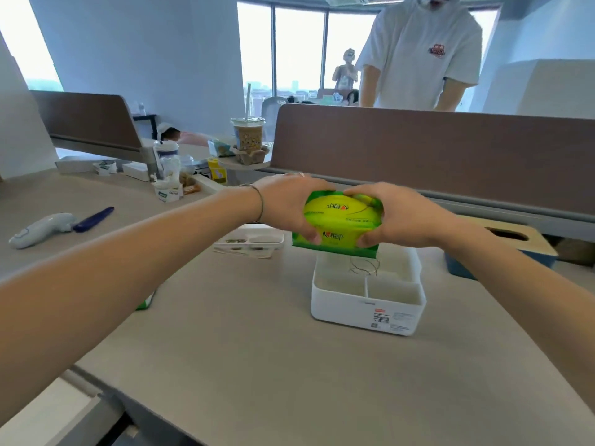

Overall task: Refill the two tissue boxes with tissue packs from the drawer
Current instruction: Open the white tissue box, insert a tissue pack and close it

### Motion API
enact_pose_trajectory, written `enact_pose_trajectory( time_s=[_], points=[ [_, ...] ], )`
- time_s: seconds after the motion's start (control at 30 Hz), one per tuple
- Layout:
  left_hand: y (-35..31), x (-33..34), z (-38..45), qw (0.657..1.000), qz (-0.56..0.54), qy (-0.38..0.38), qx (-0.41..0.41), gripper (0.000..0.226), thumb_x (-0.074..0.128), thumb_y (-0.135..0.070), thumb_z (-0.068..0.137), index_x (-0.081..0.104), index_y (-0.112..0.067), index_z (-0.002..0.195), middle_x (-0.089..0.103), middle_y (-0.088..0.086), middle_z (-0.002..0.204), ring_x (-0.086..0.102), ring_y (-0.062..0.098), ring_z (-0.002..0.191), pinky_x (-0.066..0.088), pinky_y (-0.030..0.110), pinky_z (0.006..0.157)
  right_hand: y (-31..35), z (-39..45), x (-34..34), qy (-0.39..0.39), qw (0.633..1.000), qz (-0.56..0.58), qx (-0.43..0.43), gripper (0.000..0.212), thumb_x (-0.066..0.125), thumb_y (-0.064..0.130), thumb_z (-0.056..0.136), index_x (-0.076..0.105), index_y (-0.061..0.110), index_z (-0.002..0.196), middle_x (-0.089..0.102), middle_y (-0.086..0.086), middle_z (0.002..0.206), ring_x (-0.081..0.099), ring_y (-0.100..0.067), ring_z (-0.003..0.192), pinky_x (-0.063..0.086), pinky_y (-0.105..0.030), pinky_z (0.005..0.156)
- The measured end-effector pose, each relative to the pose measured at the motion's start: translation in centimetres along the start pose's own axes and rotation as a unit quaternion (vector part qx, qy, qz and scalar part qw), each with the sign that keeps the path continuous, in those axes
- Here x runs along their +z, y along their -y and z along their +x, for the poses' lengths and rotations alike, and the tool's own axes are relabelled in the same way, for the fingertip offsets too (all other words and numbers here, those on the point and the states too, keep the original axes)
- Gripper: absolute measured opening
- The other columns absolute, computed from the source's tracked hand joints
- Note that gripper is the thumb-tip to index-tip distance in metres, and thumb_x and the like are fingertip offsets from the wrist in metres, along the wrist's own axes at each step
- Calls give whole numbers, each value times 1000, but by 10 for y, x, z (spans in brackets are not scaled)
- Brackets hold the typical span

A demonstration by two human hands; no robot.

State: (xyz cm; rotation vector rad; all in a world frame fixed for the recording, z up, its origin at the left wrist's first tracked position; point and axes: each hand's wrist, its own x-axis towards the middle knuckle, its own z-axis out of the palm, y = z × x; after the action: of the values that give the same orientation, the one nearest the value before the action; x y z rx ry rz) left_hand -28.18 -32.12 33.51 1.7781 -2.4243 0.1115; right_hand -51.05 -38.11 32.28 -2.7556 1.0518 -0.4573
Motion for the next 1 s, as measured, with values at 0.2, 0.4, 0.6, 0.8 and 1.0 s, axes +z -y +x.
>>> enact_pose_trajectory(
  time_s=[0.2, 0.4, 0.6, 0.8, 1.0],
  points=[
    [-25, 20, 35, 999, -15, -1, 34, 91, 82, -58, 67, 42, -33, 145, 60, -7, 130, 56, 18, 113, 48, 37, 94, -41, -17, -7, 10, 999, -3, 35, 91, 90, 36, 66, 44, 39, 144, 54, 6, 135, 51, -16, 116, 47, -36, 93],
    [-26, 44, 55, 999, -11, 22, 33, 92, 81, -61, 66, 41, -35, 144, 61, -4, 129, 56, 19, 111, 49, 41, 94, -64, -15, 9, 21, 999, -6, 47, 92, 90, 37, 64, 45, 39, 144, 56, 7, 133, 52, -17, 116, 46, -33, 91],
    [-19, 62, 63, 999, 24, 39, 12, 97, 76, -70, 63, 39, -36, 146, 62, -3, 125, 54, 21, 109, 50, 41, 92, -74, -12, 27, 32, 998, -18, 49, 93, 89, 44, 63, 44, 40, 144, 58, 6, 131, 48, -19, 119, 49, -42, 96],
    [-19, 77, 65, 998, 8, 57, 6, 103, 76, -70, 64, 33, -34, 150, 58, -2, 133, 52, 22, 118, 48, 42, 99, -79, -12, 39, 41, 997, -34, 53, 95, 88, 46, 65, 40, 39, 146, 56, 3, 133, 42, -20, 123, 47, -42, 97],
    [-23, 83, 61, 998, -24, 59, 18, 97, 80, -59, 71, 34, -31, 151, 55, -5, 139, 52, 18, 120, 40, 28, 92, -78, -12, 46, 75, 995, -33, 50, 96, 84, 56, 62, 35, 46, 144, 54, 9, 135, 47, -17, 121, 49, -45, 98]
  ],
)
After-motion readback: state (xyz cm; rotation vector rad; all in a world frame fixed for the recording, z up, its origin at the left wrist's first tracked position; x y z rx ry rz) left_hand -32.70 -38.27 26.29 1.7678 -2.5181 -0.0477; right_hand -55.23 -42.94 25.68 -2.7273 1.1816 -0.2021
